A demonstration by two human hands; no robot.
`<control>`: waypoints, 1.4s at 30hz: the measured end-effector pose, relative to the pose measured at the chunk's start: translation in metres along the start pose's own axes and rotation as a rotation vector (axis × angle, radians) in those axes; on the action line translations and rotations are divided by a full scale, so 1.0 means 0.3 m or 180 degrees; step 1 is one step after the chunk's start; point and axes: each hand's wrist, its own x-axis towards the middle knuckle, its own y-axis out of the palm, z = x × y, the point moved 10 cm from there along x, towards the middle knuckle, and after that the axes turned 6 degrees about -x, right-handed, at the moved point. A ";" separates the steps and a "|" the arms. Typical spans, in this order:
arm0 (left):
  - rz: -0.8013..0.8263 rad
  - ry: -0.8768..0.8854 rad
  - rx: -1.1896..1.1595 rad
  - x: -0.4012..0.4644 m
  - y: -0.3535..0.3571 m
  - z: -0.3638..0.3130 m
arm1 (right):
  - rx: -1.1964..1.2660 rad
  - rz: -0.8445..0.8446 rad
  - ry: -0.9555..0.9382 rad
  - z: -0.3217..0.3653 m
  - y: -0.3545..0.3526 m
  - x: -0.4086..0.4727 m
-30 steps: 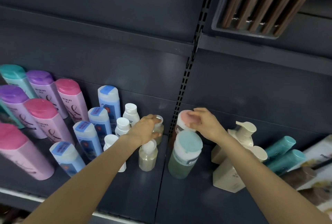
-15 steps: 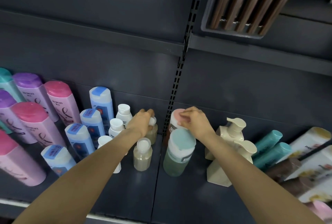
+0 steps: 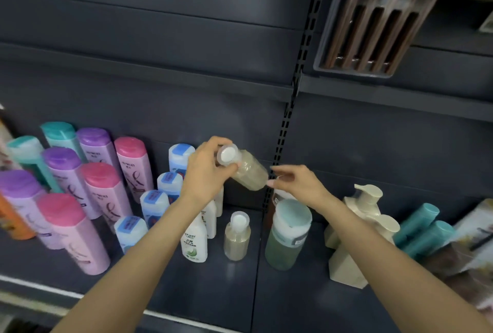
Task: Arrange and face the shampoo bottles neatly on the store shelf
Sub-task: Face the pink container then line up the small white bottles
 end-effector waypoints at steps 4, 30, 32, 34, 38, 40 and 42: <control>-0.0235 -0.0166 -0.0675 -0.028 -0.088 -0.048 | 0.2014 0.0367 0.0285 0.045 0.067 -0.054; 0.0576 -0.2314 -0.3060 -0.134 0.085 0.161 | 0.1980 -0.0540 -0.0439 0.202 -0.177 -0.143; 0.0521 -0.2112 -0.3147 -0.115 0.067 0.136 | 0.1970 -0.0387 -0.0452 0.200 -0.172 -0.140; 0.0344 -0.1774 -0.3108 -0.086 0.033 0.114 | 0.1978 -0.0179 -0.0419 0.192 -0.160 -0.141; -0.0039 -0.0992 -0.2465 -0.047 -0.055 0.051 | 0.2689 0.0080 -0.0185 0.168 -0.123 -0.139; 0.0142 -0.0533 -0.2077 -0.038 -0.070 -0.016 | 0.2704 0.0001 -0.0034 0.147 -0.108 -0.138; 0.0478 -0.0199 -0.1797 -0.037 -0.071 -0.077 | 0.2723 -0.0056 0.0003 0.129 -0.097 -0.138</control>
